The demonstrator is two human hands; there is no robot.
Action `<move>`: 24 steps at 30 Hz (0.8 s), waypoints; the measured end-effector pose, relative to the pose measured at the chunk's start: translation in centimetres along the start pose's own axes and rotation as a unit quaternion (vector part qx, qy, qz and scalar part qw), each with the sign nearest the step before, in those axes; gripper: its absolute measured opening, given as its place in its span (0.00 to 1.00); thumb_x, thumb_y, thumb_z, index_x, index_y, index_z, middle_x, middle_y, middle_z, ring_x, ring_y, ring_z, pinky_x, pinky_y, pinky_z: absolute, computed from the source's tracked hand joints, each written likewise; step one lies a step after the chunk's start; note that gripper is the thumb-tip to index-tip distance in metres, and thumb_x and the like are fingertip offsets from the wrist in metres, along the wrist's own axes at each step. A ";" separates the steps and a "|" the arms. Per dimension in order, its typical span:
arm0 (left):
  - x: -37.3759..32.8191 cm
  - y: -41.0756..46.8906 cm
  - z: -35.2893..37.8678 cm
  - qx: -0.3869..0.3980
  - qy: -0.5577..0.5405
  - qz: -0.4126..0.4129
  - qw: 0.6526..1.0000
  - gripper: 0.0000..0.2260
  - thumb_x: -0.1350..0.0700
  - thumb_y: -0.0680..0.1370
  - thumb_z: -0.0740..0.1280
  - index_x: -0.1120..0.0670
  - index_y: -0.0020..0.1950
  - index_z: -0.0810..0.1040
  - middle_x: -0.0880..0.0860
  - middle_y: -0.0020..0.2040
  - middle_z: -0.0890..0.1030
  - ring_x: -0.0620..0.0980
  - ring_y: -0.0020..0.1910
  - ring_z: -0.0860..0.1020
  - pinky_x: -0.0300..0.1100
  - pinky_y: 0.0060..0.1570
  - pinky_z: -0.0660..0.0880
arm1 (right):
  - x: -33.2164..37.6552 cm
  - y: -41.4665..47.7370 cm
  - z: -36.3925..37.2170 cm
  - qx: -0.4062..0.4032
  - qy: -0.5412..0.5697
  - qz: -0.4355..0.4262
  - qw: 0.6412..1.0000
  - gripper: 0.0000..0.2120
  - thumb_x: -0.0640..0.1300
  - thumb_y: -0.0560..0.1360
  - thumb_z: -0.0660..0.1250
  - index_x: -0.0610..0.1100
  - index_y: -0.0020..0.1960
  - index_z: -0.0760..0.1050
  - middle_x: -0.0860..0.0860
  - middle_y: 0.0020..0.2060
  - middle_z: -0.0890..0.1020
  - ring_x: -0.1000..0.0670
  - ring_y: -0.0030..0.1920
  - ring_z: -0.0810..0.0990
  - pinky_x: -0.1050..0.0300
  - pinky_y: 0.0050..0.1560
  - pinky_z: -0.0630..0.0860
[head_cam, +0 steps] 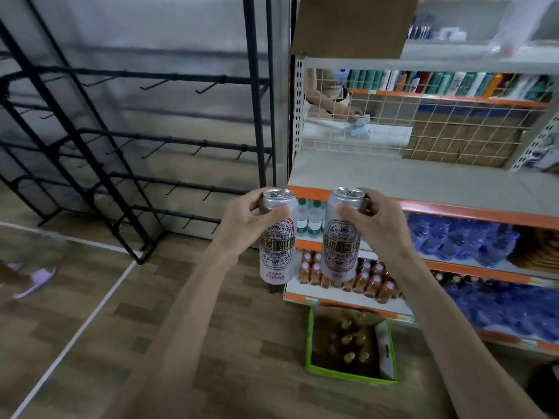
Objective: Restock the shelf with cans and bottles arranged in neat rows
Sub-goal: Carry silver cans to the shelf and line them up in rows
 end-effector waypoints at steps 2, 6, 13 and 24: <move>0.0 -1.6 -1.7 0.004 0.000 0.002 1.000 0.19 0.53 0.74 0.75 0.54 0.64 0.80 0.49 0.55 0.86 0.46 0.55 0.83 0.45 0.58 0.79 | 1.2 -1.6 1.4 -0.004 -0.005 0.004 1.000 0.10 0.54 0.73 0.72 0.52 0.52 0.80 0.51 0.43 0.85 0.48 0.44 0.84 0.42 0.47 0.82; 0.5 -4.6 -6.9 0.016 0.000 0.008 1.000 0.14 0.54 0.75 0.74 0.50 0.59 0.81 0.46 0.51 0.86 0.43 0.52 0.84 0.38 0.49 0.80 | 3.8 -4.3 5.6 -0.011 -0.018 0.000 1.000 0.18 0.55 0.73 0.72 0.42 0.54 0.78 0.45 0.43 0.84 0.43 0.43 0.82 0.41 0.47 0.82; 2.3 -9.0 -18.8 0.045 0.023 0.030 0.998 0.10 0.54 0.74 0.74 0.48 0.55 0.80 0.48 0.48 0.86 0.45 0.48 0.84 0.38 0.48 0.81 | 9.0 -9.3 15.8 -0.045 0.006 0.035 0.998 0.13 0.53 0.75 0.72 0.46 0.41 0.74 0.56 0.31 0.74 0.57 0.31 0.73 0.59 0.36 0.69; 2.3 -4.7 -22.4 0.087 0.017 0.058 0.994 0.22 0.49 0.74 0.73 0.55 0.65 0.79 0.51 0.57 0.85 0.48 0.56 0.83 0.52 0.59 0.80 | 12.9 -7.2 19.9 -0.068 0.008 0.020 0.997 0.08 0.52 0.75 0.71 0.49 0.49 0.78 0.57 0.36 0.81 0.55 0.38 0.80 0.55 0.42 0.78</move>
Point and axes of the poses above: each hand's wrist, its own y-axis towards the middle knuckle, its own z-axis out of the palm, x = y × z, the point moved 4 cm from there along y, towards the middle knuckle
